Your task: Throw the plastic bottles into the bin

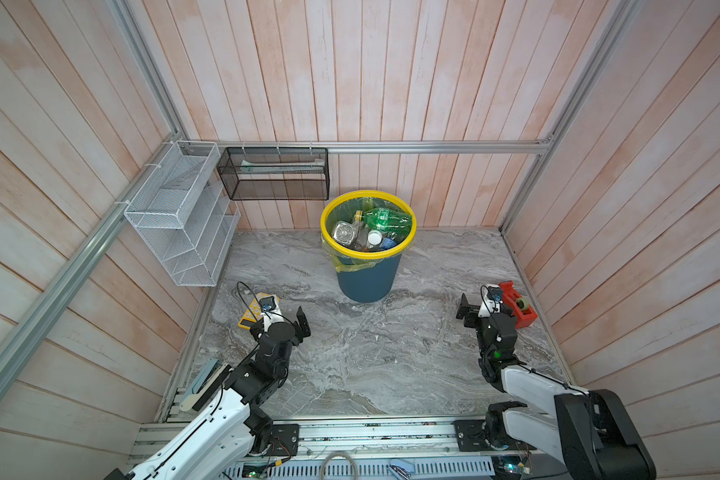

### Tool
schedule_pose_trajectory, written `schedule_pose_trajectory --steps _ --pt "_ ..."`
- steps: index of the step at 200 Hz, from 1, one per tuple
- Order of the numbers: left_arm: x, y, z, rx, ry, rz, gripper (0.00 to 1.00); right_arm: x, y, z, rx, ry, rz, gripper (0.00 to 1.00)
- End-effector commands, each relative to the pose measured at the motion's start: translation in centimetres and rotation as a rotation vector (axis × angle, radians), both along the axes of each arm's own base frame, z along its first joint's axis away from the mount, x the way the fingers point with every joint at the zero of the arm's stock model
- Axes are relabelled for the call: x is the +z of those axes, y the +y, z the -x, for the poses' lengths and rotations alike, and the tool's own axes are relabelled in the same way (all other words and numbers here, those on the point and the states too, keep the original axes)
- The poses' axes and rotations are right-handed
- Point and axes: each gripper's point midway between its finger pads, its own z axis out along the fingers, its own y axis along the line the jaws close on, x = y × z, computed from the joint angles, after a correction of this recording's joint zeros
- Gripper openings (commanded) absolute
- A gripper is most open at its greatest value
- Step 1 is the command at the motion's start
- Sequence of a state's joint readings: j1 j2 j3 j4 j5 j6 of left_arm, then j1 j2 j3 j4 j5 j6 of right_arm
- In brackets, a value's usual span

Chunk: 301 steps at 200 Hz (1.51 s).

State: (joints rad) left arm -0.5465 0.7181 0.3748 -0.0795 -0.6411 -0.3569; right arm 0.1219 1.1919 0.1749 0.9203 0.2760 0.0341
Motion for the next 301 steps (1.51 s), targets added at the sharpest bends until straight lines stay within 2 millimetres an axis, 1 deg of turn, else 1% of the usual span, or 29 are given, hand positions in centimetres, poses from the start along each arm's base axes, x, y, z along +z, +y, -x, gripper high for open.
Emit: schedule_pose_trajectory --steps 1,16,31,42,51,56,62,68,74,83,90,110,117,132,141,147,149,150,155,160,168,175,183,196,210,301 --pt "1.0 1.9 -0.6 0.073 -0.076 -0.143 1.00 1.3 -0.9 -0.5 -0.031 -0.103 -0.025 0.98" --pt "1.3 3.0 -0.8 0.120 -0.125 -0.189 1.00 1.0 -0.6 -1.5 -0.003 -0.083 -0.019 0.96" --pt "0.6 4.2 -0.9 0.159 -0.151 -0.192 1.00 1.2 -0.1 -2.2 0.030 -0.095 -0.017 0.96" --pt "0.0 5.3 -0.9 0.191 -0.174 -0.178 1.00 0.7 -0.1 -2.5 0.040 -0.097 -0.013 0.96" --pt "-0.3 6.0 -0.9 0.206 -0.200 -0.159 1.00 -0.2 -0.1 -2.7 0.045 -0.091 -0.018 0.96" --pt "-0.8 6.2 -0.9 0.207 -0.207 -0.152 1.00 -0.9 0.0 -3.0 0.056 -0.077 -0.015 0.96" --pt "-1.2 6.7 -1.0 0.212 -0.215 -0.145 1.00 -0.7 0.1 -3.2 0.067 -0.094 -0.003 0.96" --pt "-1.5 7.0 -1.1 0.215 -0.219 -0.141 1.00 -1.3 0.1 -3.3 0.072 -0.052 -0.024 0.96" --pt "-1.7 7.4 -1.3 0.226 -0.221 -0.134 1.00 -1.1 0.1 -3.4 0.082 -0.059 -0.026 0.96" --pt "-2.0 7.6 -1.9 0.222 -0.200 -0.132 1.00 -1.2 0.1 -3.5 0.085 -0.058 -0.025 0.99" --pt "-2.0 7.6 -2.5 0.203 -0.202 -0.130 1.00 -1.2 0.1 -3.5 0.083 -0.056 -0.024 0.99" --pt "-1.5 8.3 -3.9 0.201 -0.252 -0.110 1.00 -1.1 0.1 -3.5 0.085 -0.062 -0.024 1.00" --pt "-1.4 8.5 -4.3 0.188 -0.266 -0.128 1.00 -1.2 0.1 -3.5 0.085 -0.055 -0.024 1.00" --pt "-0.9 8.8 -5.4 0.145 -0.321 -0.111 1.00 -1.2 0.1 -3.5 0.085 -0.055 -0.025 1.00" --pt "-1.5 9.2 -6.2 0.123 -0.318 -0.091 1.00 -1.2 0.1 -3.5 0.086 -0.057 -0.024 1.00" --pt "-2.2 9.5 -6.7 0.116 -0.313 -0.036 1.00 -1.2 0.1 -3.5 0.085 -0.058 -0.024 1.00" --pt "-2.1 9.6 -6.9 0.108 -0.323 -0.031 1.00 -1.1 0.1 -3.5 0.085 -0.059 -0.024 1.00" --pt "-2.0 9.6 -7.0 0.101 -0.332 -0.029 1.00 -1.1 0.1 -3.5 0.084 -0.061 -0.024 1.00" --pt "-2.6 9.4 -7.6 0.058 -0.323 -0.019 1.00 -1.1 0.1 -3.5 0.086 -0.060 -0.024 1.00" --pt "-3.6 8.4 -8.0 -0.009 -0.288 -0.014 1.00 -1.2 0.1 -3.5 0.085 -0.058 -0.024 1.00" --pt "-3.7 7.8 -9.1 -0.055 -0.280 -0.028 1.00 -1.1 0.1 -3.5 0.085 -0.059 -0.024 1.00" --pt "-4.3 7.1 -9.9 -0.100 -0.232 -0.027 1.00 -1.1 0.1 -3.5 0.083 -0.060 -0.023 1.00" --pt "-4.7 6.9 -10.6 -0.109 -0.185 -0.022 1.00 -1.1 0.1 -3.5 0.085 -0.059 -0.024 1.00" --pt "-4.3 6.8 -10.3 -0.113 -0.225 -0.025 1.00 -1.1 0.1 -3.5 0.085 -0.060 -0.024 1.00" --pt "-4.7 6.8 -10.5 -0.112 -0.194 -0.022 1.00 -1.1 0.1 -3.5 0.086 -0.060 -0.023 1.00" --pt "-4.6 6.8 -10.6 -0.109 -0.196 -0.052 1.00 -1.2 0.0 -3.5 0.082 -0.058 -0.023 1.00"
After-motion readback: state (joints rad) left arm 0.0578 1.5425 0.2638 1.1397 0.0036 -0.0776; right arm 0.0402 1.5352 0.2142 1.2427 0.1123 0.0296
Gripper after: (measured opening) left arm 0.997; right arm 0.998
